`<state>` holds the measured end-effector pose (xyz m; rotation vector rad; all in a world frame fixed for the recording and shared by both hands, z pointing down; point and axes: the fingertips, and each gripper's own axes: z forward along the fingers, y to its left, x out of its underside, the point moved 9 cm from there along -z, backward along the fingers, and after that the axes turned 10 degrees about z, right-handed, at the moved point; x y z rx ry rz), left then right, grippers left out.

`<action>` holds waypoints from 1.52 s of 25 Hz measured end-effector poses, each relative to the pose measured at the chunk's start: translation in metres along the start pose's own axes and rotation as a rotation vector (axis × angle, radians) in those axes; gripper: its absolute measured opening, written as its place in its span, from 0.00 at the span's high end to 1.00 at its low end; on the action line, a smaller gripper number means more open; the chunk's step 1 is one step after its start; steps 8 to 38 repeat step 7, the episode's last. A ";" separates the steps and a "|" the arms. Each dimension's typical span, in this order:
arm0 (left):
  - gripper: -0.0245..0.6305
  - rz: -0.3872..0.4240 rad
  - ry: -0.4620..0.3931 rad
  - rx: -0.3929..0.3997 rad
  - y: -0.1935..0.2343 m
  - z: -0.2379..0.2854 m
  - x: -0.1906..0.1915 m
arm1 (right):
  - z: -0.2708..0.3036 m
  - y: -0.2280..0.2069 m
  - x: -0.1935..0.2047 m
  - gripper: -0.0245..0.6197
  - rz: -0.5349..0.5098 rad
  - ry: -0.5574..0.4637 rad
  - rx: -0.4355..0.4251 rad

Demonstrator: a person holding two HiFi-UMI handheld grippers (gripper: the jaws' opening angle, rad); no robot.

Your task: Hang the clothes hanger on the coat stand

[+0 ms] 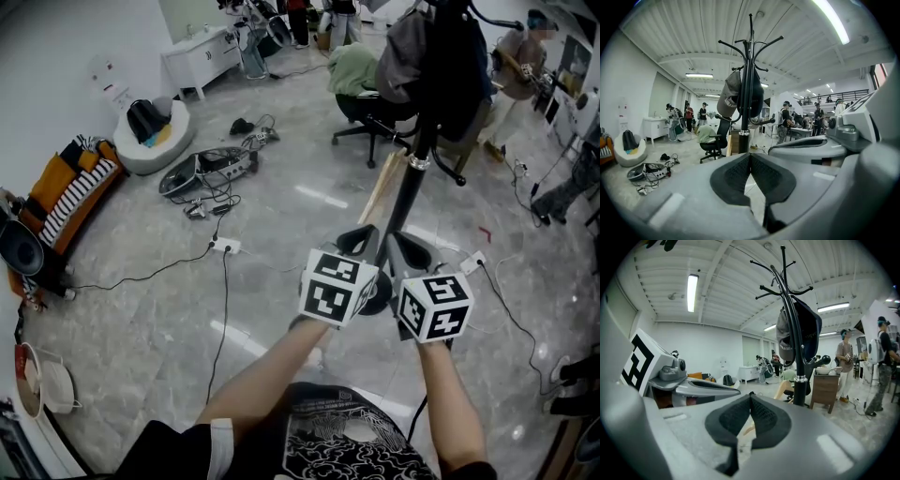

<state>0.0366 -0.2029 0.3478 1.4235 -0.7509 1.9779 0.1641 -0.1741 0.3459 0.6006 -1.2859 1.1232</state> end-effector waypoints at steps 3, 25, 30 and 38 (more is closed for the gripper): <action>0.95 0.000 0.002 0.000 0.000 0.002 0.004 | 0.003 -0.001 0.004 0.96 -0.001 0.001 -0.002; 0.95 0.002 0.003 0.000 -0.001 0.004 0.010 | 0.004 -0.002 0.011 0.96 -0.001 0.003 -0.004; 0.95 0.002 0.003 0.000 -0.001 0.004 0.010 | 0.004 -0.002 0.011 0.96 -0.001 0.003 -0.004; 0.95 0.002 0.003 0.000 -0.001 0.004 0.010 | 0.004 -0.002 0.011 0.96 -0.001 0.003 -0.004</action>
